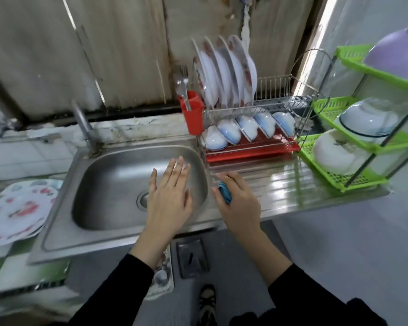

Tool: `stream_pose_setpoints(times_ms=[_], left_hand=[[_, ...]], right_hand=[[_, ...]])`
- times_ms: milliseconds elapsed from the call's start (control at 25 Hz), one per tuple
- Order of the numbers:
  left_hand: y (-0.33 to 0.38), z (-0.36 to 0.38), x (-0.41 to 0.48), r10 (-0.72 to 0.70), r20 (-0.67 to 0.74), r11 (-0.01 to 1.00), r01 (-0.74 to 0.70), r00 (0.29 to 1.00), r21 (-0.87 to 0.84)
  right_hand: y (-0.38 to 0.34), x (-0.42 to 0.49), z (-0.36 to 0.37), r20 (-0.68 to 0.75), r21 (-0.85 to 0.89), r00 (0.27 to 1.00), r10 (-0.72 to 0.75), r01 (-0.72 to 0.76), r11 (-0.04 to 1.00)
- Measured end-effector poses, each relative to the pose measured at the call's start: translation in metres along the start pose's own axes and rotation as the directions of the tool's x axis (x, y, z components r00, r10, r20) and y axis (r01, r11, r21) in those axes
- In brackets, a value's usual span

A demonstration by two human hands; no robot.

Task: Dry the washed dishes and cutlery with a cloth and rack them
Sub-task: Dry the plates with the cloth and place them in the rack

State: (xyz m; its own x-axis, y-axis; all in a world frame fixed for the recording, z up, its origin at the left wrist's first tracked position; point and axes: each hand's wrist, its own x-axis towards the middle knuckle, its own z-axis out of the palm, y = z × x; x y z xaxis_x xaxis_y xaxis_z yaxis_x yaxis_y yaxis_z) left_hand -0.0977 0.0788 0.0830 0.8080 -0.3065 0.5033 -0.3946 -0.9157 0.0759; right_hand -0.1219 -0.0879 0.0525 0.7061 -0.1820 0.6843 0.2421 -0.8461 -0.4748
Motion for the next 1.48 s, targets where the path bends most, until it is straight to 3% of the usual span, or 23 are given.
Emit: stream_pose_setpoints(times_ms=[400, 600, 800, 1040, 1280, 1360, 1480], left_hand=[[-0.107, -0.030, -0.106, -0.223, 0.056, 0.972, 0.218, 0.973, 0.081], [-0.202, -0.038, -0.131, -0.365, 0.070, 0.930, 0.360, 0.928, 0.077], [-0.308, -0.026, -0.140, -0.419, 0.121, 0.906, 0.407, 0.900, 0.112], [-0.414, 0.021, -0.147, -0.555, 0.236, 0.827, 0.560, 0.798, 0.051], [-0.478, 0.081, -0.159, -0.670, 0.397, 0.657, 0.750, 0.627, -0.076], [-0.491, 0.096, -0.164, -0.667, 0.440, 0.636, 0.767, 0.601, -0.083], [-0.501, 0.108, -0.168, -0.649, 0.448, 0.666, 0.744, 0.615, -0.057]], right_hand=[[-0.116, -0.059, 0.067, 0.272, 0.144, 0.958, -0.095, 0.057, 0.988], [-0.188, -0.065, 0.133, 0.346, 0.279, 0.928, -0.139, 0.040, 0.960], [-0.254, -0.061, 0.211, 0.378, 0.352, 0.913, -0.154, 0.012, 0.936], [-0.311, -0.035, 0.296, 0.454, 0.365, 0.873, -0.178, 0.000, 0.931], [-0.331, -0.011, 0.359, 0.578, 0.395, 0.789, -0.209, -0.047, 0.917], [-0.331, -0.006, 0.378, 0.594, 0.403, 0.774, -0.218, -0.053, 0.913], [-0.326, -0.002, 0.400, 0.617, 0.423, 0.751, -0.236, -0.064, 0.904]])
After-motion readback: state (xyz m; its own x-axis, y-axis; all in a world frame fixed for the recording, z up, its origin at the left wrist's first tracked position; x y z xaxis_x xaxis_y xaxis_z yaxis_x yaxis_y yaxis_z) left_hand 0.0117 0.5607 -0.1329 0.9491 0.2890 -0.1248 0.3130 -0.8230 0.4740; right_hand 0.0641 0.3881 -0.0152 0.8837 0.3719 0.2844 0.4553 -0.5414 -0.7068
